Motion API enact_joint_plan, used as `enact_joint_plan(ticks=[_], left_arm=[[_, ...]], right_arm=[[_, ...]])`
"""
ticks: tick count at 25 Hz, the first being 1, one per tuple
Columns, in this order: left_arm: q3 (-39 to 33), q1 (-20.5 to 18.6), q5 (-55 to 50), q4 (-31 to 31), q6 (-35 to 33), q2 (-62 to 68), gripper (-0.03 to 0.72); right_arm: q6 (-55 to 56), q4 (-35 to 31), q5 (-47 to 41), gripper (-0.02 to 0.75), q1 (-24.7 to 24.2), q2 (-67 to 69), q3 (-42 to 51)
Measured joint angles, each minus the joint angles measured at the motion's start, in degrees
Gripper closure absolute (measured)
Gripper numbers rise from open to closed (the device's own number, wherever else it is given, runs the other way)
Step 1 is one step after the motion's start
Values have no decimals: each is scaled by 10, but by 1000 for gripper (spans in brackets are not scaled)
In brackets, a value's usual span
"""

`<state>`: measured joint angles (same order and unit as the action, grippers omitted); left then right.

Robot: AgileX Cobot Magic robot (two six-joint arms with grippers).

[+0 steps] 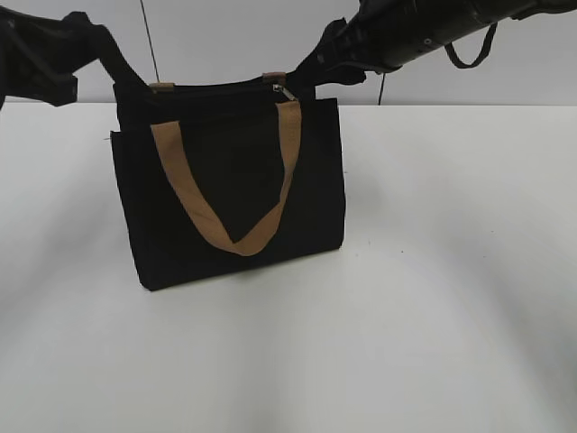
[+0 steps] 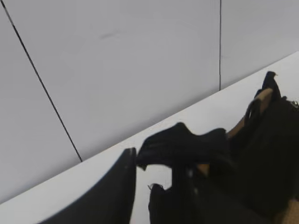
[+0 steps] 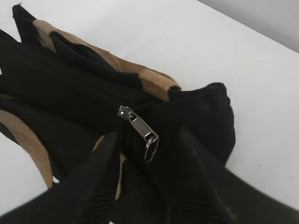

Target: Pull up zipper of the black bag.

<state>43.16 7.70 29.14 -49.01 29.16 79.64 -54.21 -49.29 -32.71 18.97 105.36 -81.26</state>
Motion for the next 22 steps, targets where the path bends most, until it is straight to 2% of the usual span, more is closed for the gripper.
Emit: enact_joint_plan(ticks=[3,6,11,16,22], left_arm=[[0,25,-59,1,1,-11,401],[7,46,-147,13,1,-29,334],[41,67,-291,70,2,-52,314],[95,78,-478,183,-2,-54,314],[164,79,-673,364,-114,-54,314]], right_arm=[[-12,3,-1,405,0,0,0],[-15,19,-3,400,0,-4,0],[-15,58,-5,399,0,-27,0],[4,111,-15,397,0,-54,0],[131,219,-69,395,-3,-79,0]])
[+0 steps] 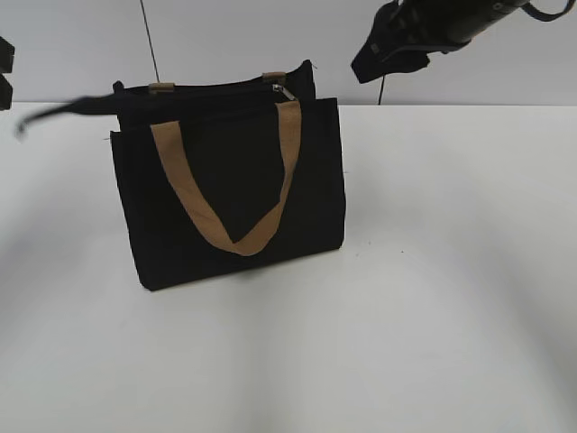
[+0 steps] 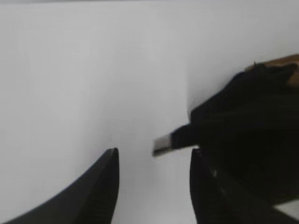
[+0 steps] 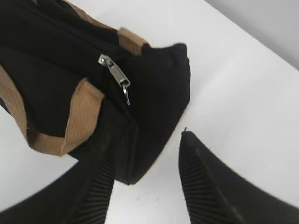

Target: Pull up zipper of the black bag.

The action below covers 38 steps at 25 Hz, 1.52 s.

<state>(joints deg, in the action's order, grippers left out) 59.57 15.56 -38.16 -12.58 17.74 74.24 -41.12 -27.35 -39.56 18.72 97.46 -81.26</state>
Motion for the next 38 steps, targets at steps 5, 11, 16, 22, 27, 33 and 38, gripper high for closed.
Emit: enact_joint_plan(ticks=[5,11,16,22,27,33,38], left_arm=[[49,-12,-118,63,-38,15,314],[75,-47,-180,142,-101,36,316],[76,-71,-219,171,-115,38,323],[76,-96,-288,161,-118,35,324],[74,-97,-311,108,-118,-11,324],[37,-97,-312,109,-118,-159,324],[-40,-97,-315,118,-118,-319,328]], right_arm=[[188,84,-91,395,-38,-33,0],[270,142,-217,394,-137,-47,0],[275,174,-289,394,-196,-47,0],[277,183,-296,394,-228,-71,25],[277,182,-296,394,-228,-172,136],[290,182,-299,394,-228,-362,297],[292,182,-301,394,-228,-554,401]])
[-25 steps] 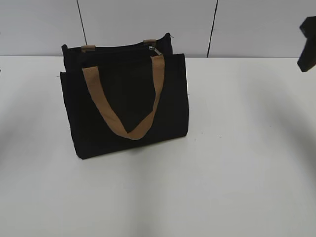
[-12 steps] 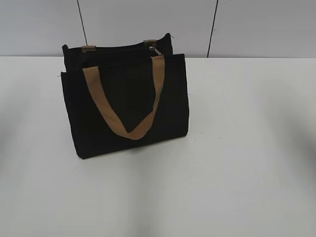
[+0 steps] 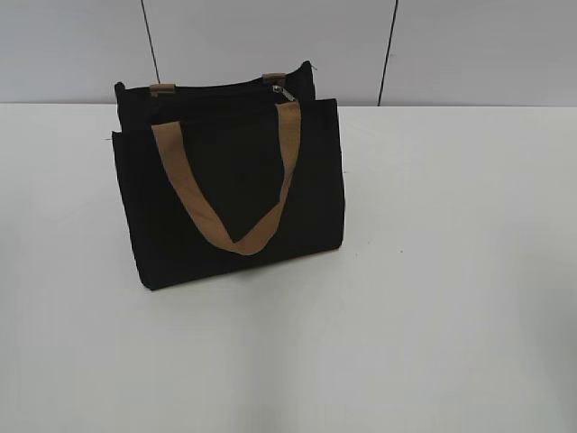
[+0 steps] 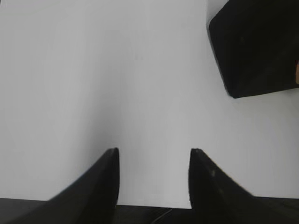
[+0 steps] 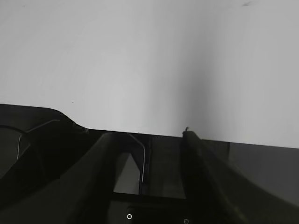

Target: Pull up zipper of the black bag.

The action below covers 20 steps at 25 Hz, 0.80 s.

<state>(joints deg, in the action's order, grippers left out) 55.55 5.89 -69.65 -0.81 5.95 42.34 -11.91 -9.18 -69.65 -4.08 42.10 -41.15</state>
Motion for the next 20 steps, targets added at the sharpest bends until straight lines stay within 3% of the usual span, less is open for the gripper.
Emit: enact_joint_plan(ticks=[11,16,20], left_arm=[[-211,0,88,3,-53,-314,367],[-238,0,90,41,-101,-417,368],[-239,0,82,93,-143,-426,368]], right_arm=[[0,-1,-3,394,0,-360,113],[0,-1,-6,394,0,-426,116],[-3,-2,5,394,0,-426,120]])
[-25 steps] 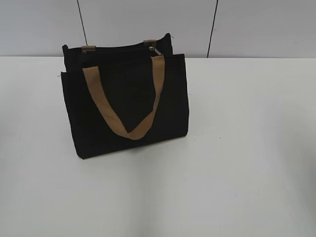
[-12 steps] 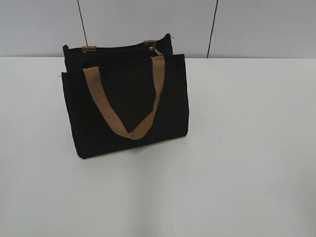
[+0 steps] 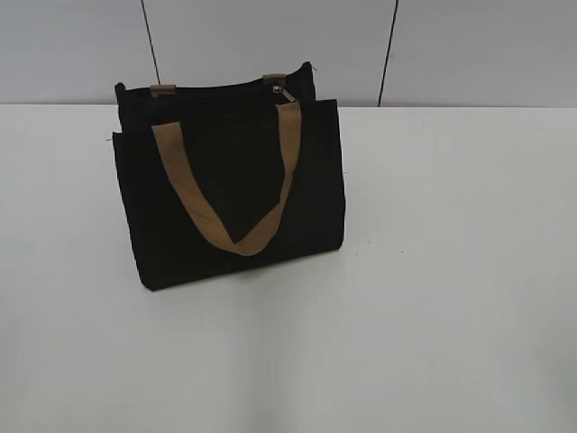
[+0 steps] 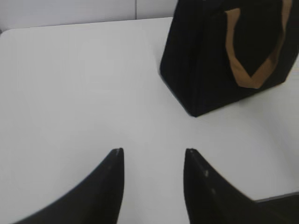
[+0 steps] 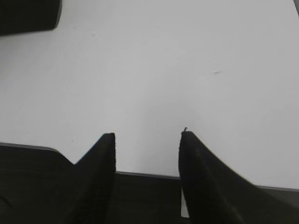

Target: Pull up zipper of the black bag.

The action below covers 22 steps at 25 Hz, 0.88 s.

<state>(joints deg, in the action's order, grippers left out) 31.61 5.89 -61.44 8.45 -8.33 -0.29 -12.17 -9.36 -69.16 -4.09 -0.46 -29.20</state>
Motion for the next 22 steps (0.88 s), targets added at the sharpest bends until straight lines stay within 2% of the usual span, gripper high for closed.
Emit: enact_joint_plan(ticks=[4,15,22], left_arm=[[0,0,-1,19,-20,0,368],[0,-1,-1,23,-22,0,376],[0,-55,-1,23,-22,-1,399]], right_arm=[[-8,1,55,394,0,0,19],[-10,1,62,394,0,0,24],[-25,2,62,394,-4,0,24]])
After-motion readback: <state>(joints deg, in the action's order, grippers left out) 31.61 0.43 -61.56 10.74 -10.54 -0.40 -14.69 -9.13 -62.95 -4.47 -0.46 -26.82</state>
